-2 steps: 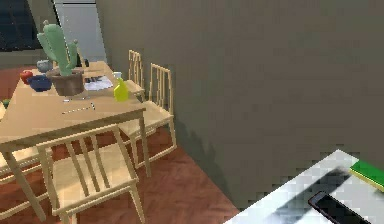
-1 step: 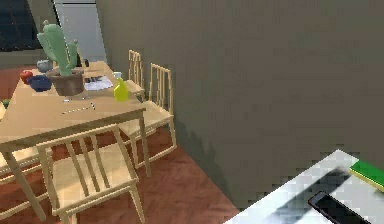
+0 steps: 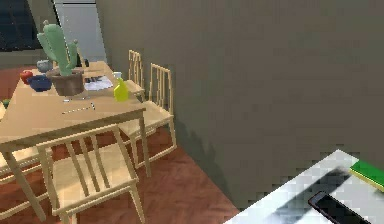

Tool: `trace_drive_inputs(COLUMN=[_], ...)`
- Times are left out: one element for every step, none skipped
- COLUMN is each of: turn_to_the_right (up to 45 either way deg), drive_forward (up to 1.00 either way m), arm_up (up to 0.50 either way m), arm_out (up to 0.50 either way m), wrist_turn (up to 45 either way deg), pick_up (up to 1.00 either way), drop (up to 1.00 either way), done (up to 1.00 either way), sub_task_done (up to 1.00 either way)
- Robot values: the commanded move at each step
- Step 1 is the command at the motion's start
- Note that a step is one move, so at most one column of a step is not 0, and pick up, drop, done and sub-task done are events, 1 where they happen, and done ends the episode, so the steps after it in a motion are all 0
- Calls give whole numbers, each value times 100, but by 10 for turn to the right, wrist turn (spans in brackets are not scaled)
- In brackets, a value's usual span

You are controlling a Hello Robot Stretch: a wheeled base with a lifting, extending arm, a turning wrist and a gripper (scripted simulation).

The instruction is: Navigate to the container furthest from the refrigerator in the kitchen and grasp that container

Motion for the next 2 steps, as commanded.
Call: trace_drive_inputs(turn_to_the_right=[0,0], drive_forward=[0,0], arm_up=[10,0], arm_out=[0,0], wrist_turn=[0,0], pick_up=[0,0], drop=[0,0], done=[0,100], sub_task_done=[0,0])
